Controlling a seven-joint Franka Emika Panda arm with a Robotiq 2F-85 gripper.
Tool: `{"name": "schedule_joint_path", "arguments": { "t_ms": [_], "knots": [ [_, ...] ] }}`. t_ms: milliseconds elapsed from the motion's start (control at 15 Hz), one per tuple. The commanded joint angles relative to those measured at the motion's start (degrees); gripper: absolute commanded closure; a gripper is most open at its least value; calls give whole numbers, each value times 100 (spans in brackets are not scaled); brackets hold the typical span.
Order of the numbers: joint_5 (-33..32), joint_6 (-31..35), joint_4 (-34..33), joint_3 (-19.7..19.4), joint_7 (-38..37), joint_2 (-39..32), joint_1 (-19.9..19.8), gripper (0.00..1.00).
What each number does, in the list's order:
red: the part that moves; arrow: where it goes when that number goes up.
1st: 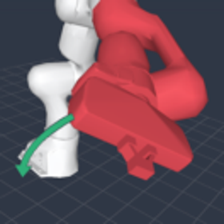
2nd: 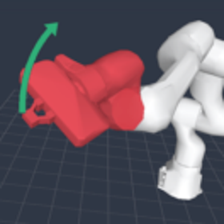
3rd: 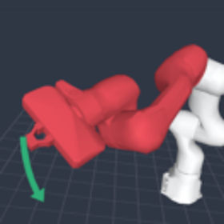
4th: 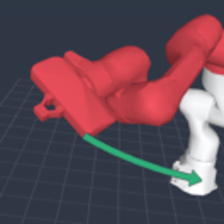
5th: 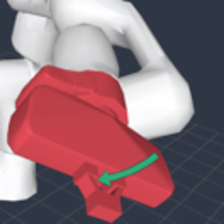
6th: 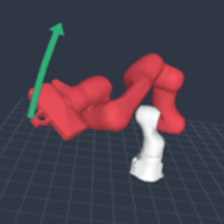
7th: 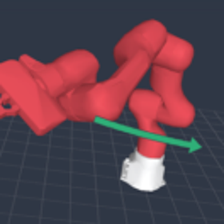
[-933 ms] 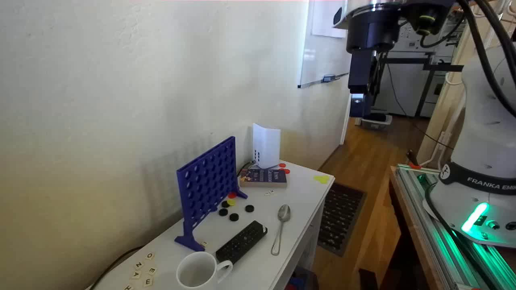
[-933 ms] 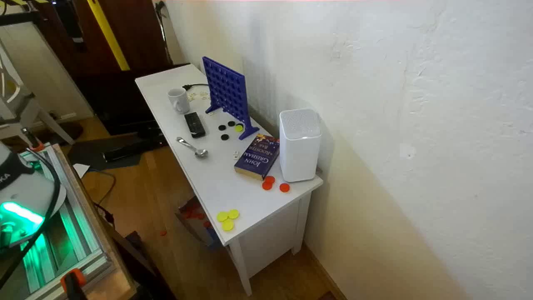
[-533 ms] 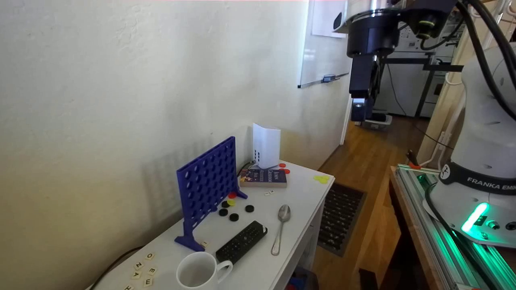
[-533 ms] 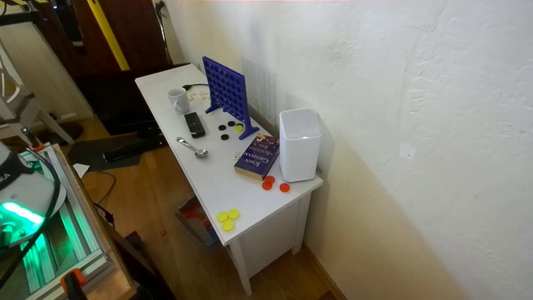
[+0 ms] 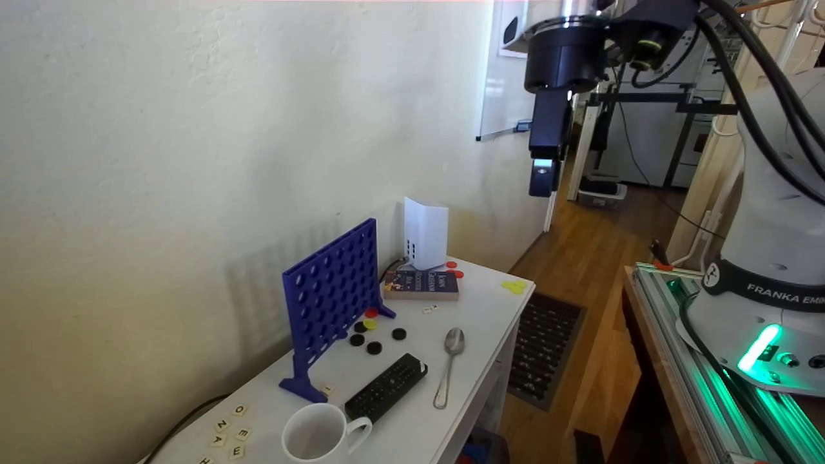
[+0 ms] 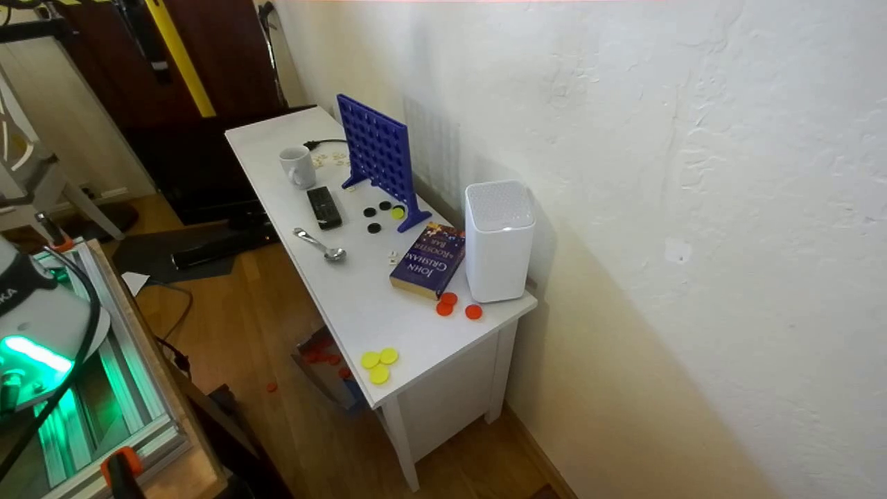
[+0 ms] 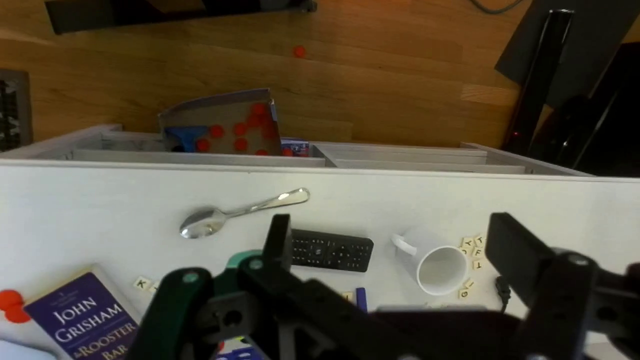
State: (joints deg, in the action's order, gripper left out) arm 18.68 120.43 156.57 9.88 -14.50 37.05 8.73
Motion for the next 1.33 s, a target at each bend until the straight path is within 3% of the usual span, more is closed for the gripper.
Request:
{"name": "schedule_joint_path", "arguments": {
  "t_ms": [0,533,867,1267],
  "knots": [
    [59,561,-630,47,481,-1095,230,0],
    [-289,1330,-1979,369,1085,-2730,606,0],
    [-1555,1653,-2811,682,965,-3671,600,0],
    [-2232,1631,-3848,711,1009,-4818,830,0]
  ]
}}
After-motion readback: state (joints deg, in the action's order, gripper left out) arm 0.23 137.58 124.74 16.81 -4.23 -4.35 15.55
